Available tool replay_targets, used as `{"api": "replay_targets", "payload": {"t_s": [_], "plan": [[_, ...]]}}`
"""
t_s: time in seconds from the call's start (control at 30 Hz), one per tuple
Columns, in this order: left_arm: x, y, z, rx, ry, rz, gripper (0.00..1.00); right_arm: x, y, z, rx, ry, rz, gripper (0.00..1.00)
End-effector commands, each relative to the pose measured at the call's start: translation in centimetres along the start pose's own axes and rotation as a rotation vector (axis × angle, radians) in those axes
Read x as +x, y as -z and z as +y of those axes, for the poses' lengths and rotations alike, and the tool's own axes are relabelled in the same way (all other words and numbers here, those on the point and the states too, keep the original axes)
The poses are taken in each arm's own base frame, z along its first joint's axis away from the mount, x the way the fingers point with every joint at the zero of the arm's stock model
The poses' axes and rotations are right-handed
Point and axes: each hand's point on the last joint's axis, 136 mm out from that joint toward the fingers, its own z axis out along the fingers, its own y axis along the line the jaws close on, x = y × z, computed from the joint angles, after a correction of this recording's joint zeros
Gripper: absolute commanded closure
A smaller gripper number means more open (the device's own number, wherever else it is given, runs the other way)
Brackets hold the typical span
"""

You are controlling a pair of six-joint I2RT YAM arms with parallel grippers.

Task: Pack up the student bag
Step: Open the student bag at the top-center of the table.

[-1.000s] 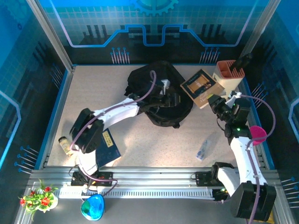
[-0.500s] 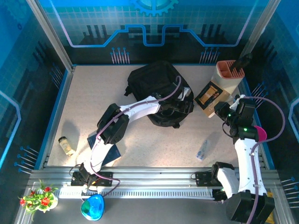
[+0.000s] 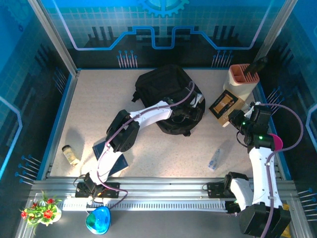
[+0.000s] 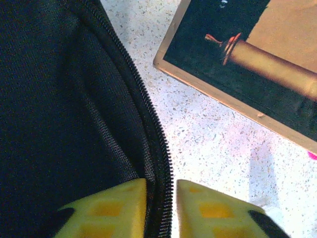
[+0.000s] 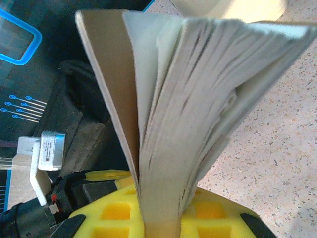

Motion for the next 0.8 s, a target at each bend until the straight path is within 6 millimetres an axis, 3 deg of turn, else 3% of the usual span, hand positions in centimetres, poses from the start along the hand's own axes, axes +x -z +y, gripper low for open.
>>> {"api": "replay_targets", "payload": {"t_s": [0.0,0.1,0.33,0.4,0.57,0.77], "plan": [[-0.3,-0.1,-0.4,0.015,-0.024,0.012,0.83,-2.9,1.7,2.1,-0.057,0.045,-0.105,0.95],[-0.7,0.2,-0.5,0.009,-0.035,0.006,0.91,-2.9,1.8,2.1,-0.055,0.048,-0.107,0.95],[-2.1,1.8,-0.5,-0.006,-0.057,-0.036,0.93,-2.9,1.9,2.1,-0.054,0.05,-0.108,0.95],[-2.0,1.8,-0.5,0.005,-0.066,-0.031,0.9,-2.8,1.8,2.0,-0.053,0.049,-0.107,0.95],[0.0,0.3,0.2,0.009,-0.082,0.037,0.67,-2.8,1.8,2.0,-0.059,0.048,-0.108,0.95],[1.1,-0.6,1.1,-0.005,-0.074,0.072,0.62,-2.7,1.7,1.9,-0.054,0.046,-0.105,0.95]]}}
